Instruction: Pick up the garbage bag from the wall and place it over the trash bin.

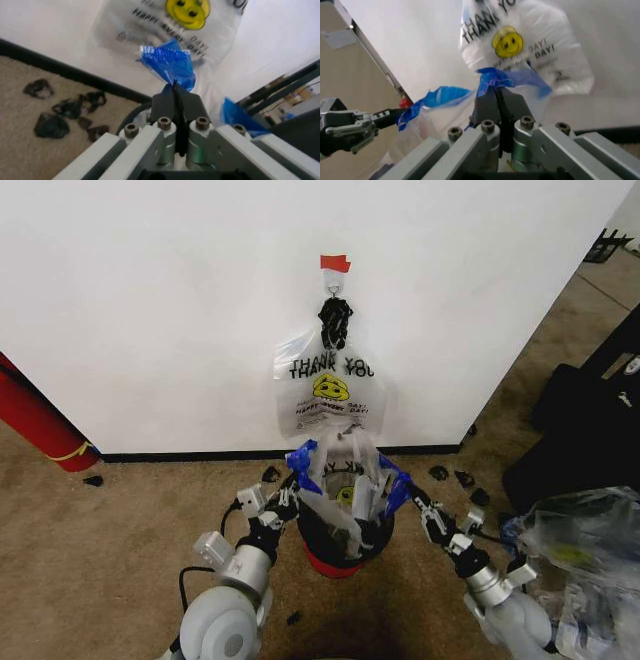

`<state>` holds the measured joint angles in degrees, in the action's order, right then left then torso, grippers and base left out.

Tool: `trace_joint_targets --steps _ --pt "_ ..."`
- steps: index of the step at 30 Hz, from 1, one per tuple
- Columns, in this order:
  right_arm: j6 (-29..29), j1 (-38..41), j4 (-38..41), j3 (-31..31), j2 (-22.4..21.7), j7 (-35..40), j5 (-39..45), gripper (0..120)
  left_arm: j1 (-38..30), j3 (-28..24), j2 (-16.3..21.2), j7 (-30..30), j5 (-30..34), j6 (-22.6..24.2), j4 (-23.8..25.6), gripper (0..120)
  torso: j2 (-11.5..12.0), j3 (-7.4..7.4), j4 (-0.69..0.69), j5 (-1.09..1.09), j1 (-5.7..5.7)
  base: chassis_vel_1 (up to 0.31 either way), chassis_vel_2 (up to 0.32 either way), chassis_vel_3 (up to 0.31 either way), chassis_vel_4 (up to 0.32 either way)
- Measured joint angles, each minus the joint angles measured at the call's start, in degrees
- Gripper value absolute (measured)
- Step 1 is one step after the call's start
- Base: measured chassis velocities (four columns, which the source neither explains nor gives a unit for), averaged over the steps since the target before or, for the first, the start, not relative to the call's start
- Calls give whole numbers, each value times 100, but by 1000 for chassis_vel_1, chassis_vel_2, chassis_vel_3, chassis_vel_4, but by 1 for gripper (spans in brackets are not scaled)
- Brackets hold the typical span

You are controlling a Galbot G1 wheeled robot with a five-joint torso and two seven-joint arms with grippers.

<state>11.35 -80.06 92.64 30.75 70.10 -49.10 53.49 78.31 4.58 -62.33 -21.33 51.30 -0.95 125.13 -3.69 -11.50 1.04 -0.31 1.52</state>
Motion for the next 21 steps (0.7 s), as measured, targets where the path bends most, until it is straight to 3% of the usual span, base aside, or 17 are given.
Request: trace_joint_targets --steps 12,21 --pt "166 -354 -227 46 193 -191 -231 0 275 -49 57 -132 -207 98 -21 0 0 0 0 0 0 0 0 0 0" --pt "184 -794 223 126 237 -284 -106 0 401 267 422 -264 -156 229 394 0 0 0 0 0 0 0 0 0 0"
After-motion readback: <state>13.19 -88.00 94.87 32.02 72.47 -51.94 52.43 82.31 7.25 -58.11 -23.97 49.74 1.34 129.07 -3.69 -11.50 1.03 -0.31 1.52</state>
